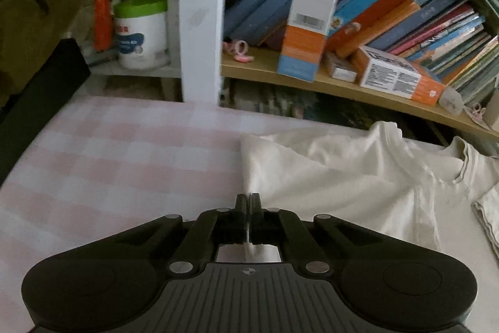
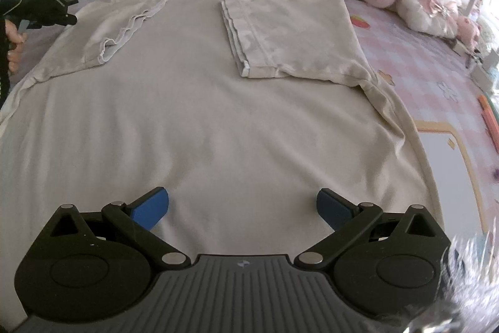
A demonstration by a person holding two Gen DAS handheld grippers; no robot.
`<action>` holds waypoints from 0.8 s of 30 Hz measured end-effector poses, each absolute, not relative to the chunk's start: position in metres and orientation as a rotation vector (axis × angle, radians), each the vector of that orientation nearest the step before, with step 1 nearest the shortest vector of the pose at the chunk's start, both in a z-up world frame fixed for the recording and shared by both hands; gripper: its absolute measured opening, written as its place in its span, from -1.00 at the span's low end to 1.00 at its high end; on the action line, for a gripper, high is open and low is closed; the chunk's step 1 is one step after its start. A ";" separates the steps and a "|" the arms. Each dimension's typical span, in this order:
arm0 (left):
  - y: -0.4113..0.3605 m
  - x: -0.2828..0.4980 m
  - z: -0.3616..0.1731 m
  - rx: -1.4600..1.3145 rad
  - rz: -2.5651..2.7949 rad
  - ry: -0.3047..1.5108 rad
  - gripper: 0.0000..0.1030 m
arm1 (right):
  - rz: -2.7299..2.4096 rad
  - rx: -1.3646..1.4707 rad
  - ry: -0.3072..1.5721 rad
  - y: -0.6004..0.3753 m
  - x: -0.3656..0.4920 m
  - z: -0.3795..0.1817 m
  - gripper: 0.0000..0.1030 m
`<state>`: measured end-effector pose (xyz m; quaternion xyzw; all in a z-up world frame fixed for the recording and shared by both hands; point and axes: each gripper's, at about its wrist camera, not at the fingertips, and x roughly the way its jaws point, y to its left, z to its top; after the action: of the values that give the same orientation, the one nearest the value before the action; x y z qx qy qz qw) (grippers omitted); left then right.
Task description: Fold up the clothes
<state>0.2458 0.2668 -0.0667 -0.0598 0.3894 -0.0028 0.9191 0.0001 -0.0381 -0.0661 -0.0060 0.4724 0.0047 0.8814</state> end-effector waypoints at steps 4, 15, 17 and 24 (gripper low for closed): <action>0.277 0.246 -0.069 -0.127 0.011 0.804 -0.99 | 0.029 -0.025 0.971 -0.035 0.005 -0.067 0.98; 0.287 0.202 -0.050 -0.112 -0.117 0.796 -0.50 | 0.031 -0.042 0.957 -0.032 0.001 -0.063 0.95; 0.287 0.175 -0.041 -0.098 -0.132 0.768 -0.33 | 0.040 -0.038 0.949 -0.032 -0.004 -0.060 0.95; 0.272 0.070 -0.016 -0.116 -0.105 0.712 0.32 | 0.092 -0.012 0.912 -0.042 -0.036 -0.044 0.95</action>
<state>0.0695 0.2723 -0.0163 -0.0566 0.3481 -0.0513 0.9343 -0.0358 -0.0417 -0.0436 -0.0059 0.4401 0.0445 0.8968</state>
